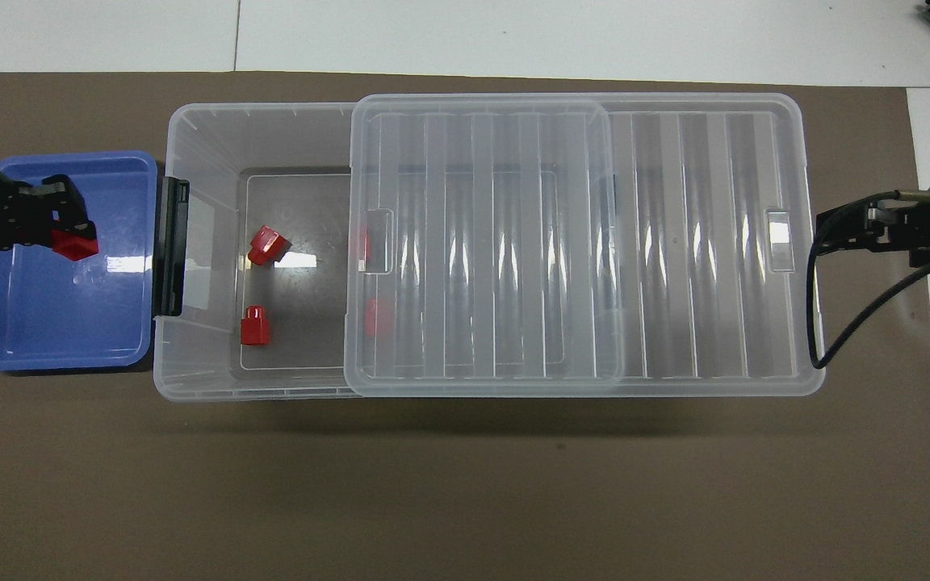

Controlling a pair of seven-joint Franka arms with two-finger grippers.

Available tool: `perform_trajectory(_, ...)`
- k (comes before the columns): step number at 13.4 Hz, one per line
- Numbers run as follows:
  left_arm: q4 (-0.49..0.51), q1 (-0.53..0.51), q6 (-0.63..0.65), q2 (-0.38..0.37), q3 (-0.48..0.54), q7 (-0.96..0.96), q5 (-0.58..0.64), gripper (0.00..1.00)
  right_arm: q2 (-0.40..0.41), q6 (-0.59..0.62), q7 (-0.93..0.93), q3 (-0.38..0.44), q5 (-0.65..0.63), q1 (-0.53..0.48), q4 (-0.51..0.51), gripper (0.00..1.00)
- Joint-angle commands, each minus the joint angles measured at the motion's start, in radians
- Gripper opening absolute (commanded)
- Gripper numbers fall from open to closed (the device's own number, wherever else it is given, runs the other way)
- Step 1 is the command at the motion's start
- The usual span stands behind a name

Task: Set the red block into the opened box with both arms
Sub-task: 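Carry the red block into the open clear box with the left gripper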

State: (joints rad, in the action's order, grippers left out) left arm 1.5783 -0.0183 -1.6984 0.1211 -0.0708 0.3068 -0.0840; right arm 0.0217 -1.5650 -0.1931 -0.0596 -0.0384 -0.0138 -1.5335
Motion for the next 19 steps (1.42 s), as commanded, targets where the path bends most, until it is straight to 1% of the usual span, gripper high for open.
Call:
perform_trajectory(1, 0.069, 0.131, -0.114, -0.026, 0.013, 0.177, 0.000, 0.00, -0.035, -0.013, 0.024, 0.001, 0.018, -0.012, -0.062, 1.00)
perform_trajectory(2, 0.118, 0.159, -0.166, -0.041, 0.013, 0.210, 0.001, 0.00, -0.040, -0.024, 0.024, 0.001, 0.018, -0.012, -0.068, 1.00)
perform_trajectory(5, 0.294, 0.254, -0.346, -0.081, 0.013, 0.233, 0.058, 0.00, -0.039, -0.030, 0.024, 0.001, 0.020, -0.015, -0.066, 1.00)
perform_trajectory(7, 0.399, 0.285, -0.465, -0.080, 0.011, 0.259, 0.063, 0.00, -0.040, -0.038, 0.024, 0.001, 0.020, -0.032, -0.076, 0.99)
perform_trajectory(9, 0.477, 0.301, -0.558, -0.081, 0.011, 0.258, 0.063, 0.00, -0.040, -0.081, 0.024, 0.001, 0.022, -0.038, -0.099, 0.99)
perform_trajectory(12, 0.566, 0.314, -0.638, -0.086, 0.011, 0.258, 0.066, 0.00, -0.040, -0.130, 0.024, 0.001, 0.022, -0.054, -0.128, 0.99)
perform_trajectory(15, 0.577, 0.334, -0.681, -0.058, 0.011, 0.259, 0.089, 0.00, -0.040, -0.177, 0.026, 0.003, 0.022, -0.070, -0.155, 0.97)
perform_trajectory(16, 0.583, 0.334, -0.693, -0.046, 0.011, 0.259, 0.089, 0.00, -0.040, -0.200, 0.024, 0.003, 0.022, -0.075, -0.172, 0.89)
perform_trajectory(17, 0.583, 0.334, -0.713, -0.034, 0.011, 0.262, 0.089, 0.00, -0.040, -0.219, 0.024, 0.003, 0.022, -0.078, -0.180, 0.78)
perform_trajectory(18, 0.583, 0.334, -0.740, -0.011, 0.011, 0.267, 0.089, 0.00, -0.040, -0.233, 0.024, 0.003, 0.020, -0.092, -0.188, 0.63)
perform_trajectory(19, 0.583, 0.336, -0.773, 0.009, 0.011, 0.271, 0.089, 0.00, -0.040, -0.254, 0.026, 0.003, 0.020, -0.100, -0.209, 0.55)
